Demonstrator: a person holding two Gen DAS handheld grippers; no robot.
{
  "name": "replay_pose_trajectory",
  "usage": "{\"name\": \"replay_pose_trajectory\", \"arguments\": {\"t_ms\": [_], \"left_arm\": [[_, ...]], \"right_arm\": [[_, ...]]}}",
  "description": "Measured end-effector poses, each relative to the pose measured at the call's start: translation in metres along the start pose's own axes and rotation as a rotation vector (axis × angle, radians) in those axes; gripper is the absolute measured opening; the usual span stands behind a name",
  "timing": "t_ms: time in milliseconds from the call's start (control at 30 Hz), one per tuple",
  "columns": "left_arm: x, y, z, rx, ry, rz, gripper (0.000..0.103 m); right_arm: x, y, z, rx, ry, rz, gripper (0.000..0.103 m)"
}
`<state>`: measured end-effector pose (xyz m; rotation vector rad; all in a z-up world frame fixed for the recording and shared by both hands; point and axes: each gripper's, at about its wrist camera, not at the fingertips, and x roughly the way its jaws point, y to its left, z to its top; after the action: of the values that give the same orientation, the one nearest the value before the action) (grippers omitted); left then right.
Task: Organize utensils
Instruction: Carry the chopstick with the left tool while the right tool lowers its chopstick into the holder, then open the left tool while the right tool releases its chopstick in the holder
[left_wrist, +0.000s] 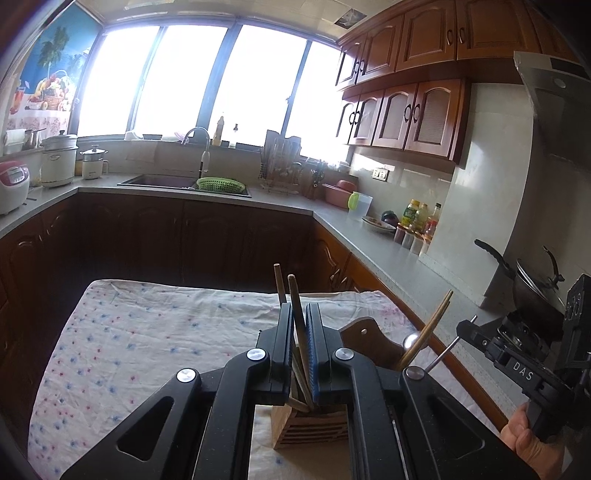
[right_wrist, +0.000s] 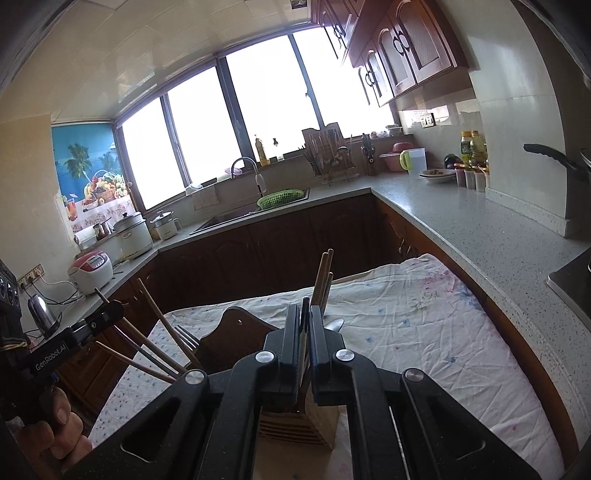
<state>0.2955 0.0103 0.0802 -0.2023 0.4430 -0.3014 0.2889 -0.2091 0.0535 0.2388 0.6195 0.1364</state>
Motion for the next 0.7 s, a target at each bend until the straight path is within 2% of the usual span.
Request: {"name": "replay_pose_trajectory", "arguments": {"t_ms": [400,467,533,567,633,700], "left_arm": [[0.002,-0.004,0.003,0.012,0.006,0.010,0.008],[0.002,-0.003,0.004,0.010,0.010,0.007,0.009],[0.001,-0.003,0.004,0.007,0.013,0.004,0.009],[-0.001,-0.002,0.004,0.003,0.014,0.003,0.011],[-0.007,-0.001,0.005,-0.015,0.003,0.003,0.023],[-0.017,0.001,0.006,-0.030,-0.022,0.000,0.041]], "right_arm": [[0.002,-0.002,0.001,0.016,0.010,0.013,0.004],[0.001,-0.002,0.002,0.019,0.012,0.017,0.009],[0.000,-0.003,0.002,0.024,0.012,0.019,0.009],[-0.001,-0.004,0.003,0.025,0.011,0.018,0.009],[-0.006,-0.004,0.003,0.029,0.003,0.022,0.010],[-0.012,-0.005,0.005,0.040,-0.007,0.028,0.014]]}}
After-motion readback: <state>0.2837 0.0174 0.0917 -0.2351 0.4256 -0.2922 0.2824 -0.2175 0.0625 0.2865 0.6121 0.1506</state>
